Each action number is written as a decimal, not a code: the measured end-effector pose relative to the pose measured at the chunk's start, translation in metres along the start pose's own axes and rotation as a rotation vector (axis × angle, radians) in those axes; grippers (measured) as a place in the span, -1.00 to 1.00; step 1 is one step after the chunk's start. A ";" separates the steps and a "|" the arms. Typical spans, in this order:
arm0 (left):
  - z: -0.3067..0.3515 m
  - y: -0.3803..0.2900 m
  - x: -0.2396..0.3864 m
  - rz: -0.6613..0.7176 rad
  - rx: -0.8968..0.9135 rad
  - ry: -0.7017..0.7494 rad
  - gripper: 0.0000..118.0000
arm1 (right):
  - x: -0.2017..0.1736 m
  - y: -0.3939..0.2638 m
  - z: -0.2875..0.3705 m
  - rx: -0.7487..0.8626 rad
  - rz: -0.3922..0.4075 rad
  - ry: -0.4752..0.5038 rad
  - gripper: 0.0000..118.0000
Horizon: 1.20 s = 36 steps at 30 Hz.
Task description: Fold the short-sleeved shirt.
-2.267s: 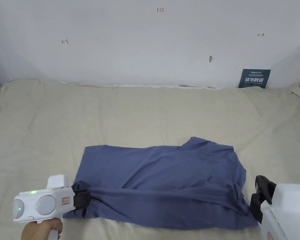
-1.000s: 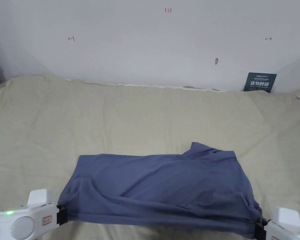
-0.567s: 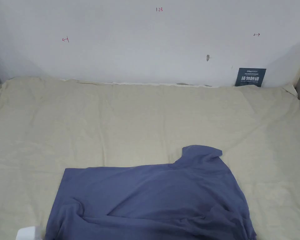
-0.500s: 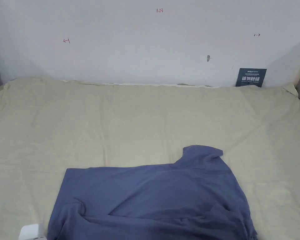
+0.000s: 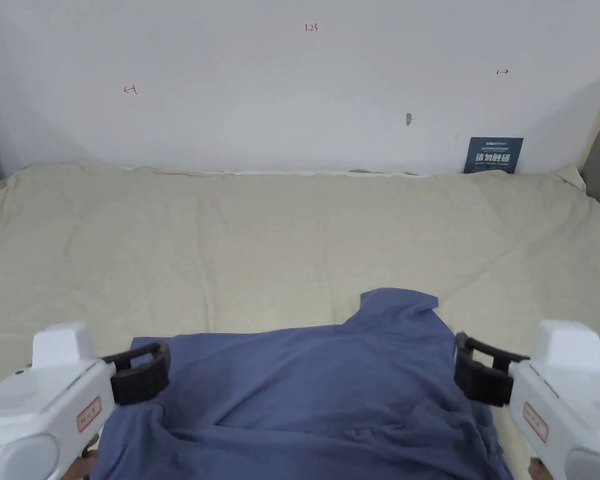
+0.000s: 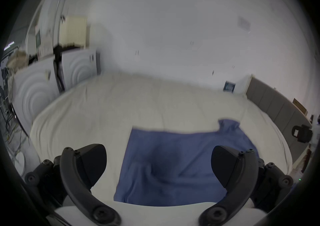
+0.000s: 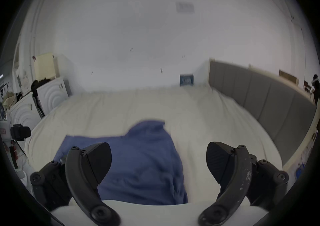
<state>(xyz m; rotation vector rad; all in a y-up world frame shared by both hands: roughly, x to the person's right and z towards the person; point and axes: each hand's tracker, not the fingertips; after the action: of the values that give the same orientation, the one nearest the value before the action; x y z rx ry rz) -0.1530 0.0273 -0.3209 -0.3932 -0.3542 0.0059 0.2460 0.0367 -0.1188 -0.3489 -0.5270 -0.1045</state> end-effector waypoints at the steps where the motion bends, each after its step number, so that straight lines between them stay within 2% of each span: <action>1: 0.004 0.006 0.008 -0.011 0.041 -0.010 1.00 | -0.005 0.006 0.004 0.046 0.018 0.003 0.91; 4: 0.015 0.010 0.026 -0.058 0.186 -0.029 0.95 | -0.016 0.014 0.013 0.145 0.060 0.002 0.91; 5: 0.016 0.011 0.031 -0.081 0.230 -0.032 0.69 | -0.019 0.015 0.017 0.180 0.063 0.017 0.82; 6: 0.018 0.010 0.038 -0.104 0.247 -0.027 0.32 | -0.022 0.015 0.020 0.207 0.066 0.031 0.62; 7: 0.017 0.010 0.044 -0.125 0.251 -0.014 -0.19 | -0.025 0.015 0.022 0.214 0.071 0.023 0.31; 8: 0.016 0.008 0.048 -0.148 0.256 -0.004 -0.84 | -0.028 0.016 0.023 0.218 0.079 0.010 -0.29; 9: 0.013 0.006 0.052 -0.162 0.260 0.001 -0.99 | -0.032 0.016 0.023 0.227 0.092 -0.001 -0.74; 10: 0.013 0.004 0.051 -0.174 0.258 -0.027 -1.00 | -0.031 0.016 0.021 0.230 0.094 0.003 -0.95; 12: 0.006 0.003 0.057 -0.196 0.228 -0.086 -1.00 | -0.030 0.017 0.020 0.236 0.088 0.019 -0.97; 14: -0.002 0.002 0.056 -0.193 0.215 -0.038 -1.00 | -0.032 0.019 0.015 0.222 0.089 0.015 -0.97; 20: -0.052 0.005 0.048 -0.192 0.128 -0.057 -1.00 | -0.035 0.019 -0.016 0.187 0.075 0.013 -0.97; 24: -0.117 0.008 0.029 -0.189 -0.018 -0.080 -1.00 | -0.041 0.020 -0.045 0.160 0.086 0.011 -0.96; 30: -0.226 0.006 -0.027 -0.057 -0.277 -0.056 -0.94 | -0.048 0.022 -0.091 0.116 0.078 0.015 -0.96; 31: -0.243 0.004 -0.036 -0.048 -0.305 -0.047 -0.82 | -0.049 0.021 -0.097 0.108 0.073 0.017 -0.96; 33: -0.267 -0.001 -0.048 -0.059 -0.371 0.001 -0.09 | -0.050 0.020 -0.112 0.089 0.055 0.023 -0.96; 35: -0.292 -0.011 -0.059 -0.052 -0.459 0.033 0.84 | -0.049 0.017 -0.123 0.071 0.041 0.027 -0.96; 36: -0.303 -0.016 -0.065 -0.051 -0.477 0.056 0.97 | -0.050 0.016 -0.129 0.061 0.040 0.024 -0.96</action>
<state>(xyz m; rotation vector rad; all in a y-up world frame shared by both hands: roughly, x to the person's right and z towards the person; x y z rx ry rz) -0.1127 -0.1054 -0.5981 -0.8542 -0.3087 -0.1409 0.2677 0.0067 -0.2535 -0.2981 -0.4978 -0.0541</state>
